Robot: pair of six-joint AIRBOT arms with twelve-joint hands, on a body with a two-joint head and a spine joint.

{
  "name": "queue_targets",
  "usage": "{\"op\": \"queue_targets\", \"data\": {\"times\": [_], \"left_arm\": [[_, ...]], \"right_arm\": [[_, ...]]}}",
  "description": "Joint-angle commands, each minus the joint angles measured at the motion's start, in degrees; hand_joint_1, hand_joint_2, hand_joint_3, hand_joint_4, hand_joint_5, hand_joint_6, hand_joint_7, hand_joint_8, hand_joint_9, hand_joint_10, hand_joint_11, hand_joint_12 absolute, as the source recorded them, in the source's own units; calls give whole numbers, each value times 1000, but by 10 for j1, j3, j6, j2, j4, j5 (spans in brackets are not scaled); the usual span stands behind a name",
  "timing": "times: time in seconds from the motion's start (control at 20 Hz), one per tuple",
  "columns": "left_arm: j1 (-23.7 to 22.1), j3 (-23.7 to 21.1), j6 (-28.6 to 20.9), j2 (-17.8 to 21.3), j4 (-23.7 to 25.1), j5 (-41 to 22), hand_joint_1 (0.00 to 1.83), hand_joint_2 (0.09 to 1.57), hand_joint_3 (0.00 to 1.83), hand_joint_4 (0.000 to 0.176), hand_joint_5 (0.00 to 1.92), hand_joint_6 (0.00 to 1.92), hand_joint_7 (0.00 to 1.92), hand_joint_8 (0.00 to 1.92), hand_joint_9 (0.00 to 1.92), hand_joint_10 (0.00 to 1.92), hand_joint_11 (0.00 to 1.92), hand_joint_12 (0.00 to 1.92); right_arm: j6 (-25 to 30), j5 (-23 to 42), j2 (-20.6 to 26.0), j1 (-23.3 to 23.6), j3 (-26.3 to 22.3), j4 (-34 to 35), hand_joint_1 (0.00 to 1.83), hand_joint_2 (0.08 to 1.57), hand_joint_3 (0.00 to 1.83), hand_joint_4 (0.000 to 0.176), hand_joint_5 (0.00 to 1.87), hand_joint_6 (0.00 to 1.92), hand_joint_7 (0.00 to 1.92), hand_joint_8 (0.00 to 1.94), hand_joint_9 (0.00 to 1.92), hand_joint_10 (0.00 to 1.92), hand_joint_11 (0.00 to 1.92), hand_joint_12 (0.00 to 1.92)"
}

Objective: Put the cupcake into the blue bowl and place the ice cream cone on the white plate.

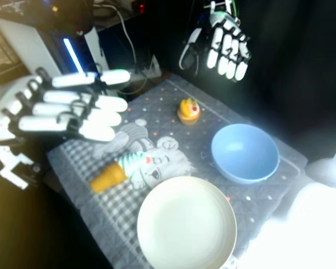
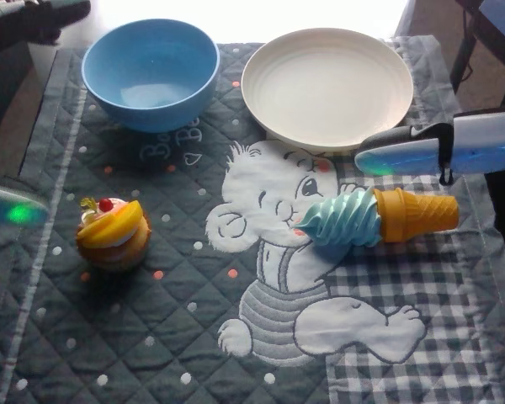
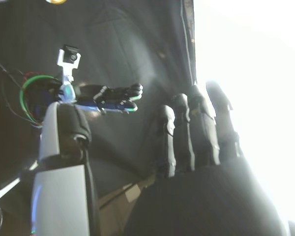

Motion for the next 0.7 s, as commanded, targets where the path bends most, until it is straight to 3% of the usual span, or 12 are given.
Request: {"op": "queue_targets", "data": {"times": [0.0,0.05,0.1,0.15,0.2,0.25,0.3,0.5,0.65], "left_arm": [[-6,-2,-4,-1,-20,-67,670,788,15,56,134,5,135,9,146,23,57,745],[-5,-2,-4,-1,-20,-66,665,799,16,13,129,2,146,12,161,25,11,728],[-5,-2,-6,-1,-19,-64,664,798,10,0,127,0,151,9,181,24,1,692],[-5,-2,-8,-1,-17,-62,638,802,4,0,144,1,206,6,246,18,14,715],[-5,-3,-9,-1,-15,-59,617,805,2,0,147,1,243,8,278,16,2,748],[-5,-3,-15,-1,-10,-52,639,813,3,0,120,3,218,8,238,13,0,606],[-5,-3,-19,-1,-5,-46,637,827,4,0,115,2,217,5,242,10,0,606],[-1,-3,-32,-1,7,-18,624,821,0,0,122,6,221,8,263,12,11,630],[-1,-2,-47,0,23,6,596,812,1,6,119,0,198,0,225,0,60,480]], "right_arm": [[2,64,-1,8,0,7,504,806,2,0,177,1,289,3,289,19,89,620],[2,63,-1,8,0,6,500,806,0,0,184,3,288,0,285,10,89,624],[2,61,-1,8,0,5,527,800,0,0,183,1,281,0,278,5,84,624],[4,59,-2,8,0,4,591,784,0,0,167,0,251,0,264,0,55,608],[6,57,-2,8,0,3,623,760,0,19,162,0,228,0,242,0,34,595],[11,49,-2,7,0,0,631,735,0,3,170,0,246,0,262,1,92,542],[15,42,-2,7,0,-3,629,736,5,0,190,6,253,1,269,2,122,533],[23,-2,-3,7,1,-8,680,729,0,0,238,1,279,1,273,0,207,284],[23,-36,-5,6,0,-12,696,741,5,0,237,0,281,0,297,7,225,263]]}}
